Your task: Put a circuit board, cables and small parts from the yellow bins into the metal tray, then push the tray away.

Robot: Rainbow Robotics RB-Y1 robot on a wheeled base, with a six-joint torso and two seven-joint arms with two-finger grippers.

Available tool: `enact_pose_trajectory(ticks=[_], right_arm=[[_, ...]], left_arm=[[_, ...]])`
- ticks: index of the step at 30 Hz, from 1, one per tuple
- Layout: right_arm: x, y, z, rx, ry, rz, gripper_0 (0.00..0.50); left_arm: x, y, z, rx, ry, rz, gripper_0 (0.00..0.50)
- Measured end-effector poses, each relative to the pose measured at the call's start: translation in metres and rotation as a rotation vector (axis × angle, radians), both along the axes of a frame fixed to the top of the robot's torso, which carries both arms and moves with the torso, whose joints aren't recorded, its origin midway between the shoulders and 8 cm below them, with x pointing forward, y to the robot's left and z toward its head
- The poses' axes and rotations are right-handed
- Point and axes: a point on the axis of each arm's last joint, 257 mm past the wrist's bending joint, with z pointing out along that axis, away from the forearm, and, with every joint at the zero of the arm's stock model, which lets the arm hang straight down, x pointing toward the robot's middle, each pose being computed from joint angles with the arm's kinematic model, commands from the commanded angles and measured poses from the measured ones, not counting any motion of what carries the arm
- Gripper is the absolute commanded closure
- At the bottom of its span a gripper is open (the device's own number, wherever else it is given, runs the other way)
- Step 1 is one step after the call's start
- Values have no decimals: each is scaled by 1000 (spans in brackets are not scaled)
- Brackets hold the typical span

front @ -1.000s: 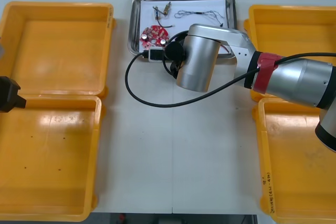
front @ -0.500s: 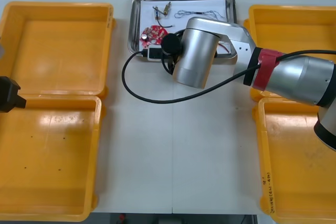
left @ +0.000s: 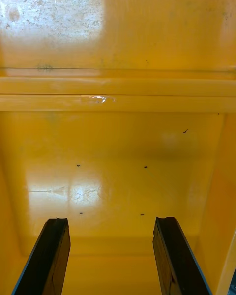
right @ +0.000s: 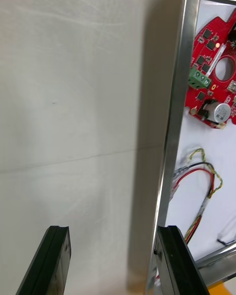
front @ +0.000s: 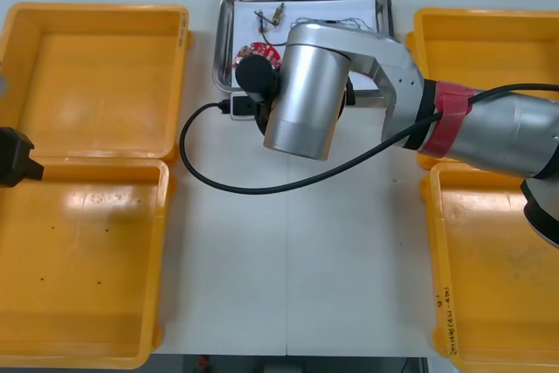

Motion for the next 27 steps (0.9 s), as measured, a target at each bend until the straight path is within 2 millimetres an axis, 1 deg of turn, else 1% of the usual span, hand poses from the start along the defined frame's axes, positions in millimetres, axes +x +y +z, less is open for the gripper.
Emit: enact_pose_trajectory(ticks=[2,4,8,10,15,16,23,25,27], right_arm=[[-9,2,9,23,18,-7,0],[-18,0,19,30,26,-22,0],[-34,-11,35,30,44,-64,0],[-42,-18,41,36,59,-89,0],[-66,-44,58,73,102,-169,0],[-68,-45,63,91,100,-171,0],[-75,-34,102,236,69,-129,0],[-77,-36,111,292,77,-129,0],[-79,-43,118,350,90,-138,0]], left_arm=[[0,0,0,0,0,0,0],[0,0,0,0,0,0,0],[0,0,0,0,0,0,0],[0,0,0,0,0,0,0],[0,0,0,0,0,0,0],[0,0,0,0,0,0,0],[0,0,0,0,0,0,0],[0,0,0,0,0,0,0],[0,0,0,0,0,0,0]])
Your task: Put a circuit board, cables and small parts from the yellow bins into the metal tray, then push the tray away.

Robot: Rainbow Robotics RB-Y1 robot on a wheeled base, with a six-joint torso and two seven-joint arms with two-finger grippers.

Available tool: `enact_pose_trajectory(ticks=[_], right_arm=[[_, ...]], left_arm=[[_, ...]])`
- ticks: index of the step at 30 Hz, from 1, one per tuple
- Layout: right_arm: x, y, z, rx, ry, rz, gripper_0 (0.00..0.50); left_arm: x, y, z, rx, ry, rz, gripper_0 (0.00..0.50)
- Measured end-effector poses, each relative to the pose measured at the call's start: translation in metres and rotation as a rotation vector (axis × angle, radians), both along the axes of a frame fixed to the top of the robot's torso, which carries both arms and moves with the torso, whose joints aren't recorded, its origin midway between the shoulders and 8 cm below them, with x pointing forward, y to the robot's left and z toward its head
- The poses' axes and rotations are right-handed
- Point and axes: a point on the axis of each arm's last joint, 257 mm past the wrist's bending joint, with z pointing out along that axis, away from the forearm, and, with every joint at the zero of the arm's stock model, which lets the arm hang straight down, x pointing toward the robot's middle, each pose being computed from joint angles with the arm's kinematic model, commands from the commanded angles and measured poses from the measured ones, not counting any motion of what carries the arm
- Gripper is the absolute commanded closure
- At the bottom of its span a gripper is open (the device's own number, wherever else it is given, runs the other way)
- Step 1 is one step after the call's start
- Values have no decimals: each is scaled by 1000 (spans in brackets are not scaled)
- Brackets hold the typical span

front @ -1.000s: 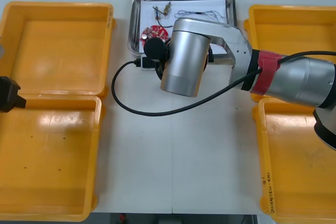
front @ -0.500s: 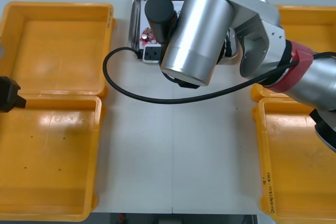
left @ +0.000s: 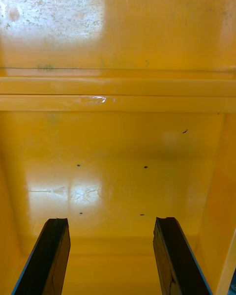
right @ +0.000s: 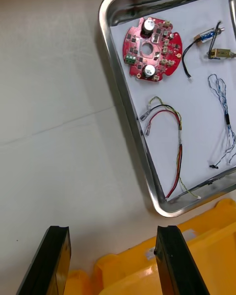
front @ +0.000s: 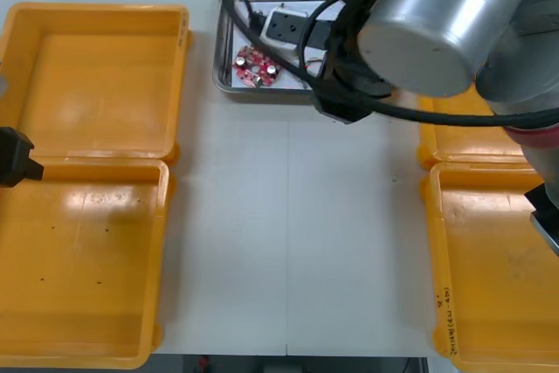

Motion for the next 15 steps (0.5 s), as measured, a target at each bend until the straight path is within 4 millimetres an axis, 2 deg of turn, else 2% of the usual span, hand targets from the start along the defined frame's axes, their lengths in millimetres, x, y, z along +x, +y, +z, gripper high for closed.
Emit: enact_pose_trajectory(ticks=[9,15], right_arm=[[-1,-72,16,179,4,-136,0],[4,-110,31,244,-12,-219,0]], left_arm=[[0,0,0,0,0,0,0],[0,0,0,0,0,0,0]])
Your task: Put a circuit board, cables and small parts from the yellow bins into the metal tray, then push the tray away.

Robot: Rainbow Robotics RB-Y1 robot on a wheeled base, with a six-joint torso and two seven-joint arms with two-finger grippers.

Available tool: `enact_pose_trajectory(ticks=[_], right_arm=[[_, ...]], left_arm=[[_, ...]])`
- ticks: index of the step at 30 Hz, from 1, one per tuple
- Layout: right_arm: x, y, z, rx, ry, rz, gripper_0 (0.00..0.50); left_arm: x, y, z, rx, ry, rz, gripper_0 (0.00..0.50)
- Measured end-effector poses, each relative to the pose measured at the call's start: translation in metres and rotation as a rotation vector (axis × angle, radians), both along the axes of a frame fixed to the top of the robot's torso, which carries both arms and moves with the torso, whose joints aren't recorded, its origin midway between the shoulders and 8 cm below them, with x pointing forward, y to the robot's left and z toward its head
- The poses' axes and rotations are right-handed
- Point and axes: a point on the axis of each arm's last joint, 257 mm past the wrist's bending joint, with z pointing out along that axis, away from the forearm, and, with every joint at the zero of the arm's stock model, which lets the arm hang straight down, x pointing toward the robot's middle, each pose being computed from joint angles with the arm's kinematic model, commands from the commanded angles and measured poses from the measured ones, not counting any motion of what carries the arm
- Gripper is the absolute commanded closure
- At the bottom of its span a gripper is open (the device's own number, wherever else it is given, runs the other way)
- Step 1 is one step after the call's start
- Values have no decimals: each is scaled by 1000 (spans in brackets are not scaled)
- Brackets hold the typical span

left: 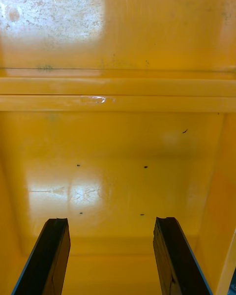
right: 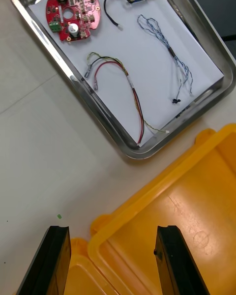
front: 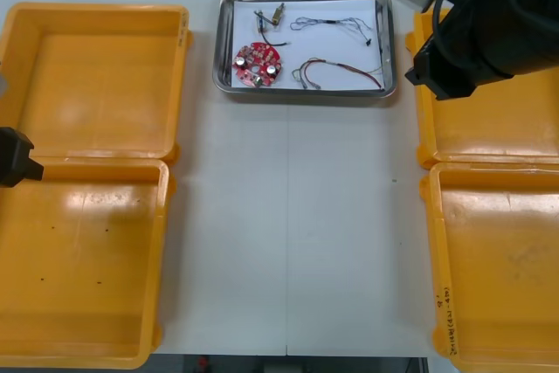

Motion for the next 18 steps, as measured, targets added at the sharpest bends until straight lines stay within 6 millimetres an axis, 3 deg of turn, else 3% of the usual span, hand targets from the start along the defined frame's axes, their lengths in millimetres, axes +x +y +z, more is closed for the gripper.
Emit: enact_pose_trajectory(ticks=[7,18], right_arm=[[-10,-49,-6,224,84,-210,0],[-34,-129,-32,414,171,-510,0]], left_arm=[[0,0,0,0,0,0,0],[0,0,0,0,0,0,0]])
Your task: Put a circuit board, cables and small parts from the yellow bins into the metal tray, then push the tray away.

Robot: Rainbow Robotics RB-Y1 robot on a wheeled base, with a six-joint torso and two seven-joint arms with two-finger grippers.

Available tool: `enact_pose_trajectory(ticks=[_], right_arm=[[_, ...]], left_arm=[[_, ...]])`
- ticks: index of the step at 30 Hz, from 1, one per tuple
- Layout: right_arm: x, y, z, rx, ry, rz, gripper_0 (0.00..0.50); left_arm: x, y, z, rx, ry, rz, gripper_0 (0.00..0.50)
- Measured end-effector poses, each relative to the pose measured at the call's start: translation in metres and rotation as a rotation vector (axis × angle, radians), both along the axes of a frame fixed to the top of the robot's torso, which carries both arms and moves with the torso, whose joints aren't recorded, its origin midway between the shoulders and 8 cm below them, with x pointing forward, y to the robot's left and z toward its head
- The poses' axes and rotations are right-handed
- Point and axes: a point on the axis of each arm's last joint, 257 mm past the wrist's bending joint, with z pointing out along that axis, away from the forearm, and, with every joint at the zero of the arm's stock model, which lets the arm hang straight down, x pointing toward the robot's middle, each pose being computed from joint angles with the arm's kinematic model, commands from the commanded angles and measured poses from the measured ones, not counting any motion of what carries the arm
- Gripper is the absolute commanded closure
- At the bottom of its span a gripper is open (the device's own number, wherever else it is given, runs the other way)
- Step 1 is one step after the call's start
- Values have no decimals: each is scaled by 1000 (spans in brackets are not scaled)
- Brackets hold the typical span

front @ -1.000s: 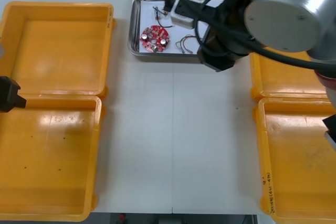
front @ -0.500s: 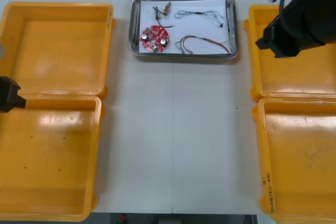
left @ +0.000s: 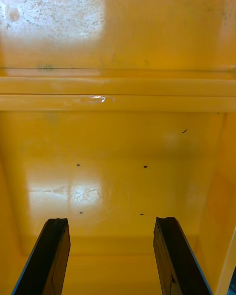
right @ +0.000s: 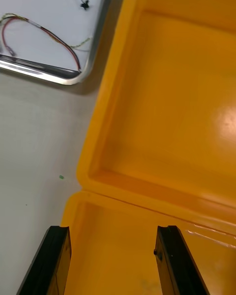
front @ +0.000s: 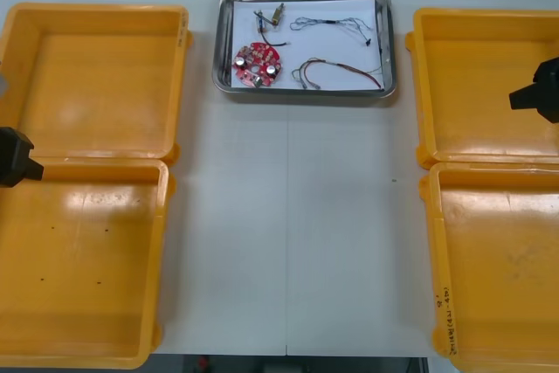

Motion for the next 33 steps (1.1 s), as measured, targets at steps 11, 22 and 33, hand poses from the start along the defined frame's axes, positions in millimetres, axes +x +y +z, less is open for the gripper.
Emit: enact_pose_trajectory(ticks=[11,22,33], right_arm=[[-29,-77,-23,-25,39,-197,0],[-57,-110,-58,-14,130,-313,0],[-61,-118,-80,51,214,-339,0]], left_arm=[[0,0,0,0,0,0,0],[0,0,0,0,0,0,0],[0,0,0,0,0,0,0]])
